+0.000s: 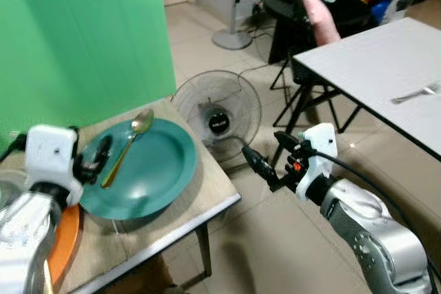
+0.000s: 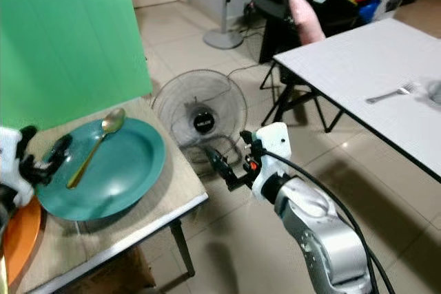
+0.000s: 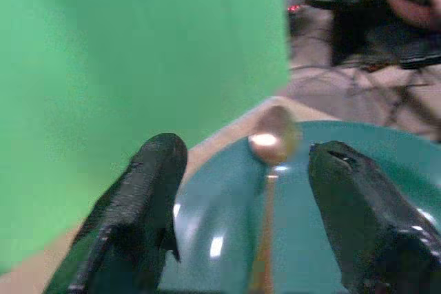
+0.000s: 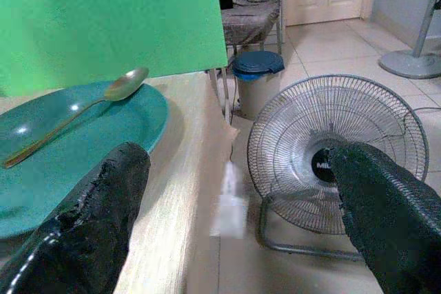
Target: Setting the table
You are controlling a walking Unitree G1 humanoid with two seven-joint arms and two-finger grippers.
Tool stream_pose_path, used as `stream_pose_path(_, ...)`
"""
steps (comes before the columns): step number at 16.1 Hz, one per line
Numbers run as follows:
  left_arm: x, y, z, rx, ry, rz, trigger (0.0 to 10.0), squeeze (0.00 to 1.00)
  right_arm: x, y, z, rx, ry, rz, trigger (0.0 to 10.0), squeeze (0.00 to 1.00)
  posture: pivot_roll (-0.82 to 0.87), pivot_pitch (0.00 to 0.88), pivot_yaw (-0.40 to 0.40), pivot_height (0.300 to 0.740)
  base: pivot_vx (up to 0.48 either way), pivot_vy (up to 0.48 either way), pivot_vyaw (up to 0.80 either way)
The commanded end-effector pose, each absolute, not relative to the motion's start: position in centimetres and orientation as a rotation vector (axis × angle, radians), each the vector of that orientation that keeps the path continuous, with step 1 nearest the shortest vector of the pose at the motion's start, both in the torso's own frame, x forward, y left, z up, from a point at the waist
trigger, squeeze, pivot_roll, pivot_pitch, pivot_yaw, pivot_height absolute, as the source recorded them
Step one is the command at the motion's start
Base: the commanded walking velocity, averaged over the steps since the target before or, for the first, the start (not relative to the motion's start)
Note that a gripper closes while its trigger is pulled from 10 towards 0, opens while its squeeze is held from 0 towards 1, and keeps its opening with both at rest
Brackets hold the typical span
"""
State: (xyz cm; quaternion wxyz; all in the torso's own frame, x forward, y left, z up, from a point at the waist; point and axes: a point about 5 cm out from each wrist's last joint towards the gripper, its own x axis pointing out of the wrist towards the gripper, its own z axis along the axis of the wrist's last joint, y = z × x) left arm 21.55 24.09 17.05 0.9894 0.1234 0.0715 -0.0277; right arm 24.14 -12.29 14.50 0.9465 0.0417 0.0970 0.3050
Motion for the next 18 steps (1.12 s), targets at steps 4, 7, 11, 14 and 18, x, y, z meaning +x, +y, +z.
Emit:
stream_pose_path(4,24.1,25.0,14.1,0.249,0.328,-0.221,10.0,1.00,23.6,-12.4,14.8,0.025,0.232,0.785,10.0,0.00,-0.03,0.007,0.000,0.740,0.000,0.000,0.00)
stream_pose_path(7,27.2,26.5,12.5,0.251,0.435,-0.258,10.0,0.00,22.6,-12.6,15.9,-0.037,0.242,1.044,10.0,0.00,-0.05,0.013,0.012,0.740,0.000,0.000,0.00)
stream_pose_path(11,29.5,26.6,11.8,0.234,0.467,-0.309,10.0,0.00,22.7,-11.9,16.5,-0.078,0.228,1.174,10.0,1.00,-0.06,0.021,0.014,0.740,0.000,0.000,0.00)
stream_pose_path(14,30.8,27.2,10.8,0.236,0.522,-0.276,10.0,0.00,23.0,-11.5,16.7,-0.097,0.231,1.223,10.0,1.00,-0.07,0.029,0.010,0.740,0.000,0.000,0.00)
stream_pose_path(18,31.6,27.6,10.2,0.245,0.538,-0.254,7.5,0.00,22.8,-11.4,16.8,-0.107,0.235,1.249,10.0,1.00,-0.08,0.030,0.007,0.740,0.000,0.000,0.00)
